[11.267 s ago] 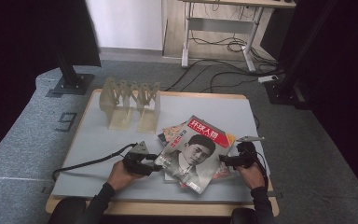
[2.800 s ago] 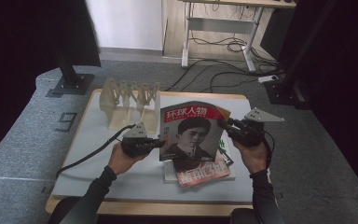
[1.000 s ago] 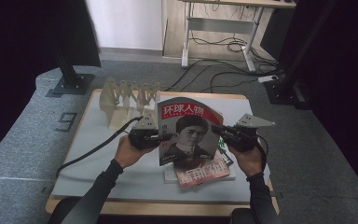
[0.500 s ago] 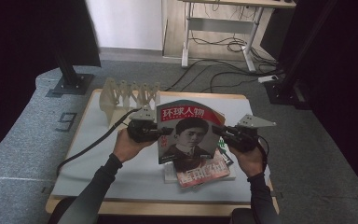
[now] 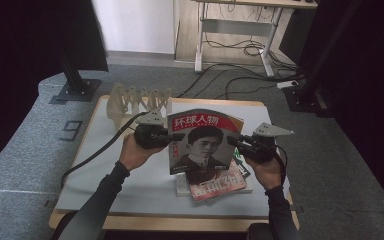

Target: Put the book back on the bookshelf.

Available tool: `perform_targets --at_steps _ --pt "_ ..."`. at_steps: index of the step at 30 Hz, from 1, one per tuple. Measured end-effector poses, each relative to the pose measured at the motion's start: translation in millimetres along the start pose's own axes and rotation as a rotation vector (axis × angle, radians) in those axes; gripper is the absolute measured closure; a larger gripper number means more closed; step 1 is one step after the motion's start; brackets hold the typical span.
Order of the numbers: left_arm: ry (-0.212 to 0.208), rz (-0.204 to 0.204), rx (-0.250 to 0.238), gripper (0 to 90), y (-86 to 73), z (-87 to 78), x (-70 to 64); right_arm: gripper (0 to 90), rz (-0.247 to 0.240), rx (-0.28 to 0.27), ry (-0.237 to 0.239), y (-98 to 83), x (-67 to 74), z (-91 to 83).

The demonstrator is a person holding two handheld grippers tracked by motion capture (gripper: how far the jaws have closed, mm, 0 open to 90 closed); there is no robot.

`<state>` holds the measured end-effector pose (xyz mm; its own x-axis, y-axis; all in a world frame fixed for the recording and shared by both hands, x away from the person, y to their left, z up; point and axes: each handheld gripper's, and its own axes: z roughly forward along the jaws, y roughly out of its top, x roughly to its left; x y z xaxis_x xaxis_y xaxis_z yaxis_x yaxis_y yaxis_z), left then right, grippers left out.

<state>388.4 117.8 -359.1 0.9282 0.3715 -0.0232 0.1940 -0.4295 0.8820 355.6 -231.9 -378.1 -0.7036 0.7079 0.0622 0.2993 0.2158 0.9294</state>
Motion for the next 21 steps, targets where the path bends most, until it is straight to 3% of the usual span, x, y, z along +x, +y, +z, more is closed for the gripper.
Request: perform_targets --at_steps 10,14,21 --pt "0.001 -0.007 0.007 86.4 0.4 -0.4 -0.5 62.9 -0.003 0.048 -0.076 -12.8 -3.1 2.5" --pt "-0.001 -0.008 0.016 86.5 1.0 -0.3 -0.2 54.9 0.000 0.059 -0.104 -20.0 -4.5 0.4" --pt "0.011 -0.020 0.027 86.6 1.2 -0.1 1.7 35.2 0.013 0.142 -0.160 -44.3 -9.4 3.3"
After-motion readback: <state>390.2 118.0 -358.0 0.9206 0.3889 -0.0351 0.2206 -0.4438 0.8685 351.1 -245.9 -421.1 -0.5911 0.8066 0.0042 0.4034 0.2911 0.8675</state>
